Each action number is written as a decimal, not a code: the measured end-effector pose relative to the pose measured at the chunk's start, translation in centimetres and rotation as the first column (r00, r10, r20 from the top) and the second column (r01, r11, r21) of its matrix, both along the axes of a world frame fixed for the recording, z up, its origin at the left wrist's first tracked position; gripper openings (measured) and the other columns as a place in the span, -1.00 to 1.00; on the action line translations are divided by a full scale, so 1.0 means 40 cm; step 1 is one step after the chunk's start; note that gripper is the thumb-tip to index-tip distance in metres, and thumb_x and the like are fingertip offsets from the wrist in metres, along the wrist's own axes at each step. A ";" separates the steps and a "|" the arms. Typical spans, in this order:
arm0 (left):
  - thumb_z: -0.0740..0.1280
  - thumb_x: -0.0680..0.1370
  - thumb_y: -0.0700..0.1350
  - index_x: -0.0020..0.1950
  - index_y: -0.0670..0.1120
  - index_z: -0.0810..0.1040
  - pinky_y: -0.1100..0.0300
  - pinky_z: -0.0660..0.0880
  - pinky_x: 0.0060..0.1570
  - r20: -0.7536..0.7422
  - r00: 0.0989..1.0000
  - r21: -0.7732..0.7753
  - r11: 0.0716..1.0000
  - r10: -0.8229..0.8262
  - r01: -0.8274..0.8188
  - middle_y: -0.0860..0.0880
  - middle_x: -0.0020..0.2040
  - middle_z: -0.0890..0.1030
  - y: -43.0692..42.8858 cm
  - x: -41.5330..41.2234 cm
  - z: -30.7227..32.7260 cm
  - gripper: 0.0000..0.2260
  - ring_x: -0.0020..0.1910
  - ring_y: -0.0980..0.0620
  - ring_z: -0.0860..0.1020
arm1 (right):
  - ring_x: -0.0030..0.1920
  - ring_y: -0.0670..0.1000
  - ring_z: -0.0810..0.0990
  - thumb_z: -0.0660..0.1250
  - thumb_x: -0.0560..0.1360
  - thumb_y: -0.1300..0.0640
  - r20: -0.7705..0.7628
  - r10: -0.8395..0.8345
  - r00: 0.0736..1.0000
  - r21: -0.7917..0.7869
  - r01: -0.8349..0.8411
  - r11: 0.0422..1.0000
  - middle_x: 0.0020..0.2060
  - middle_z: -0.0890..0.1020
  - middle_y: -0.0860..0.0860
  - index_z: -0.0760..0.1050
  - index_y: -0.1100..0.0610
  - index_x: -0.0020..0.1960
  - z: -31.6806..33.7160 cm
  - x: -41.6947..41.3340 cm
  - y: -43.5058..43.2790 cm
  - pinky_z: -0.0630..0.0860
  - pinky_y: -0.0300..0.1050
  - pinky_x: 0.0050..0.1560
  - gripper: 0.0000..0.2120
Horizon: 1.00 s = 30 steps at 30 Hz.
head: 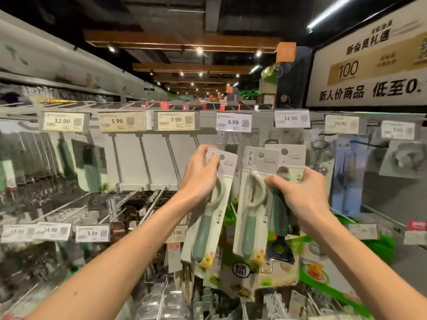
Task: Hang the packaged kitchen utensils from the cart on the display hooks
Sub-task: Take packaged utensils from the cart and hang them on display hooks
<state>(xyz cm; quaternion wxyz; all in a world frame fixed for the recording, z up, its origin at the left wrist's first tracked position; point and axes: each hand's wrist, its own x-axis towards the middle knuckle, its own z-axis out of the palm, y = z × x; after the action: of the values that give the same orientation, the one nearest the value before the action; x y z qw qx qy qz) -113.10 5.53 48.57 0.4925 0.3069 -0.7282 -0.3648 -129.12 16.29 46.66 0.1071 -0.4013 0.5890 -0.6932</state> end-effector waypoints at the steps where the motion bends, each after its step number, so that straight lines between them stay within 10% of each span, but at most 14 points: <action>1: 0.15 0.64 -0.16 0.26 0.04 0.42 0.29 0.39 -0.43 0.012 1.000 -0.016 1.000 -0.010 0.010 0.02 -0.09 0.60 -0.009 -0.005 0.002 -0.77 -0.42 0.18 0.49 | -0.16 -0.07 0.71 0.54 0.36 0.23 0.000 0.001 1.000 -0.004 -0.001 1.000 -0.21 0.73 -0.10 0.63 0.05 -0.07 0.001 -0.009 -0.006 0.63 -0.07 -0.12 -0.80; 5: 0.16 0.63 -0.20 0.41 0.19 0.31 0.25 0.44 -0.47 0.082 0.996 -0.037 0.998 -0.042 0.046 -0.07 0.24 0.54 -0.057 -0.033 0.012 -0.59 -0.43 0.03 0.47 | -0.18 -0.09 0.71 0.54 0.36 0.25 -0.008 0.008 1.000 -0.016 -0.008 1.000 -0.22 0.74 -0.11 0.64 0.07 -0.07 0.009 -0.038 -0.022 0.64 -0.07 -0.13 -0.80; 8: 0.15 0.63 -0.23 0.46 0.16 0.25 -0.22 0.52 0.12 0.123 0.992 -0.109 0.993 -0.038 0.051 -0.19 0.39 0.48 -0.073 -0.060 0.020 -0.54 0.18 -0.36 0.53 | -0.21 -0.09 0.71 0.53 0.36 0.27 -0.021 0.023 1.000 -0.017 -0.023 1.000 -0.23 0.74 -0.12 0.63 0.09 -0.07 0.012 -0.053 -0.032 0.64 -0.07 -0.15 -0.81; 11: 0.16 0.63 -0.23 0.49 0.09 0.20 -0.33 0.34 0.35 0.070 0.997 -0.187 0.981 -0.030 0.043 -0.13 0.44 0.43 -0.087 -0.080 0.019 -0.53 0.37 -0.30 0.42 | -0.17 -0.08 0.72 0.53 0.36 0.27 -0.029 0.033 0.999 -0.019 -0.034 0.999 -0.22 0.74 -0.13 0.63 0.06 -0.07 0.005 -0.062 -0.043 0.63 -0.07 -0.14 -0.80; 16: 0.19 0.63 -0.27 0.47 0.12 0.21 -0.29 0.35 0.37 -0.069 0.994 -0.285 0.957 -0.084 0.061 0.11 0.42 0.39 -0.096 -0.094 0.046 -0.52 0.28 -0.06 0.50 | -0.16 -0.10 0.71 0.53 0.37 0.25 -0.021 0.059 0.998 -0.020 -0.059 0.998 -0.18 0.74 -0.13 0.62 0.04 -0.03 0.000 -0.067 -0.065 0.61 -0.10 -0.15 -0.78; 23: 0.24 0.56 -0.30 0.48 0.30 0.15 -0.48 0.32 0.26 -0.175 0.982 -0.285 0.958 -0.064 0.011 -0.08 0.53 0.29 -0.153 -0.120 0.076 -0.34 0.30 -0.54 0.34 | -0.21 -0.15 0.70 0.51 0.39 0.26 -0.040 0.090 0.995 -0.025 -0.091 0.996 -0.22 0.73 -0.13 0.62 0.03 -0.07 0.009 -0.068 -0.094 0.56 -0.27 -0.28 -0.80; 30: 0.25 0.56 -0.37 0.53 0.22 0.08 -0.15 0.59 0.09 -0.203 0.977 -0.342 0.940 -0.062 -0.011 0.12 0.57 0.16 -0.158 -0.146 0.077 -0.28 0.04 -0.08 0.61 | -0.22 -0.16 0.70 0.51 0.39 0.29 -0.057 0.127 0.990 -0.058 -0.131 0.990 -0.25 0.73 -0.16 0.61 0.02 -0.09 0.015 -0.069 -0.116 0.57 -0.32 -0.30 -0.79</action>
<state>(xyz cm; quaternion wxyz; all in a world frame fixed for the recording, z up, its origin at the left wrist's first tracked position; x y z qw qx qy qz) -118.95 -0.80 51.63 0.6077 0.1670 -0.7280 -0.2699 -131.89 11.67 47.25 0.1235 -0.4601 0.5429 -0.6917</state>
